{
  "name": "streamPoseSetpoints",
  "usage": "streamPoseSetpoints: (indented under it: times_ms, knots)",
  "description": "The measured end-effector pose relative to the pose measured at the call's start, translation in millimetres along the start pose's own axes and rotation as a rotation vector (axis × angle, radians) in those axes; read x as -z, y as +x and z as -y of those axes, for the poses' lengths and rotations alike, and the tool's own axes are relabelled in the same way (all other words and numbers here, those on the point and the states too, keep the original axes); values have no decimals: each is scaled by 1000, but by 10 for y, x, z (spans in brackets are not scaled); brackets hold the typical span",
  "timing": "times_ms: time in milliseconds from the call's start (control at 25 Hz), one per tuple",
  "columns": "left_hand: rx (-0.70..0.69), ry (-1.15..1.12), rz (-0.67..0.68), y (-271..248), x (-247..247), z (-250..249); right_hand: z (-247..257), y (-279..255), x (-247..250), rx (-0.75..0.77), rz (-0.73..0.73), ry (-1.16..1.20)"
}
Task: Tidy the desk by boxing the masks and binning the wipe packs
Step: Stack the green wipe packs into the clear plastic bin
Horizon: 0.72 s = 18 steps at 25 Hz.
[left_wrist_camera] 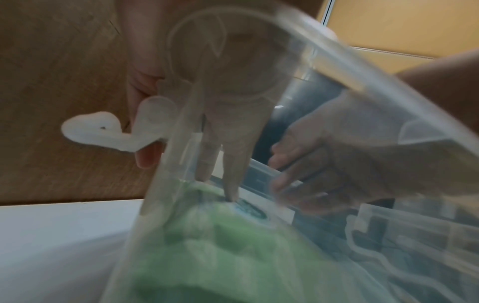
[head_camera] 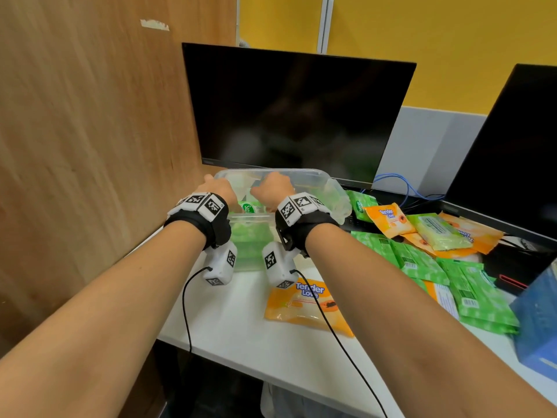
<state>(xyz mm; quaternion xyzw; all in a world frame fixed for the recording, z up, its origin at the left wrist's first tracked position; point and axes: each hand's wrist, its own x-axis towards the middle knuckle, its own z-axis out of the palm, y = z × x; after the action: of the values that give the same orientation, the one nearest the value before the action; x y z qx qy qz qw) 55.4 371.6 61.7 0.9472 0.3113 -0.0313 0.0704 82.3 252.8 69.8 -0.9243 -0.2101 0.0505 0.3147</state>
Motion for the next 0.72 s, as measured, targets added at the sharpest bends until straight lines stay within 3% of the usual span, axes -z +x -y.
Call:
streamPoseSetpoints:
  times_ms: [80,200,280,320,400,520,600,720]
  knots:
    - [-22,13,8,-2,-7,-1,-57,-107,122,-2,-170,257]
    - [-30,-4,12,-68,-44,-114,-438,-293,546,-10,-465,322]
    - [-38,-18,-4,-143,-72,-263,-889,-390,881,-115,-613,334]
    - [-36,-40,-18,-171,-86,-348,-1162,-433,1030,-214,-613,297]
    - [-45,-70,-30,-156,-131,-506,-1624,-531,1204,-412,-417,130]
    - [-112,-62,-55,-68,-193,-657,-2155,-449,1053,-540,10,-194]
    - [-132,-36,-57,-17,-227,-696,-2494,-204,837,-555,139,-351]
    - [-142,-40,-51,32,-250,-709,-2096,-618,812,-486,206,-475]
